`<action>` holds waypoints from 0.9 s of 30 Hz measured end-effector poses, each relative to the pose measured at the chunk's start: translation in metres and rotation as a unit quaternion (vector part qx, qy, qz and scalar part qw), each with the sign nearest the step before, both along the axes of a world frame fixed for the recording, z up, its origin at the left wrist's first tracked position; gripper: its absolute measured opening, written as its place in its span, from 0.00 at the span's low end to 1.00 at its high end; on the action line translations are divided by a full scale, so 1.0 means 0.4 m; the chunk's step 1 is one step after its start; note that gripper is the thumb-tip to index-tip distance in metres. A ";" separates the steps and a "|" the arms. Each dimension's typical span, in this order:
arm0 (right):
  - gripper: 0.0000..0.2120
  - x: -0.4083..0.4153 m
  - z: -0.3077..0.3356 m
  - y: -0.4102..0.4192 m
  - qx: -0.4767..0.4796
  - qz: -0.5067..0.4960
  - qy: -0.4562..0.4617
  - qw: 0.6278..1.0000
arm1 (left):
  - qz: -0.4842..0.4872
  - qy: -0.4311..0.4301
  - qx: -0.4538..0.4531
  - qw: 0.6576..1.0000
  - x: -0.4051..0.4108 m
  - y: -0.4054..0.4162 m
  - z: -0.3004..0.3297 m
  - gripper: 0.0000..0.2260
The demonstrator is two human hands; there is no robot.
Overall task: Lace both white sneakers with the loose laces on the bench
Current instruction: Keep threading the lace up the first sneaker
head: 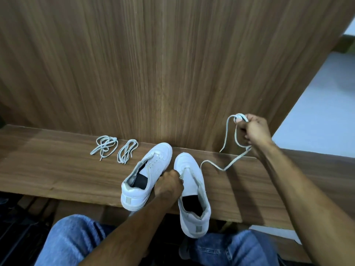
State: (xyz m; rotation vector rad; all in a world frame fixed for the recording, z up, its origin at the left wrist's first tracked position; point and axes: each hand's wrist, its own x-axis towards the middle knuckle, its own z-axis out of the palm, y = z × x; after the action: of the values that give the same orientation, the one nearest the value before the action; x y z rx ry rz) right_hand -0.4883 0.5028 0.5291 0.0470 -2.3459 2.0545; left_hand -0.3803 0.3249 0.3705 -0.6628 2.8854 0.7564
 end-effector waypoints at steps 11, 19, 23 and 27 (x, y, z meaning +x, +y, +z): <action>0.05 0.090 0.251 0.107 0.037 0.039 0.094 0.994 | -0.278 0.158 0.258 0.912 -0.168 0.276 0.235 0.34; 0.05 0.163 0.331 0.335 0.031 -0.029 0.140 0.989 | -0.343 0.116 0.392 0.846 -0.170 0.455 0.313 0.09; 0.09 0.189 0.252 0.437 0.130 -0.081 0.100 0.983 | -0.231 0.123 0.523 0.811 -0.167 0.501 0.414 0.08; 0.07 0.197 0.099 0.494 0.103 -0.070 -0.007 0.992 | -0.219 0.157 0.566 0.779 -0.148 0.553 0.493 0.09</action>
State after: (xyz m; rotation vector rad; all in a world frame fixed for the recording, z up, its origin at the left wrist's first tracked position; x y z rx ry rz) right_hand -0.4095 0.7006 0.5685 -0.1267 -2.4820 1.7510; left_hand -0.4396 0.5462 0.5677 0.3056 1.9625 2.2721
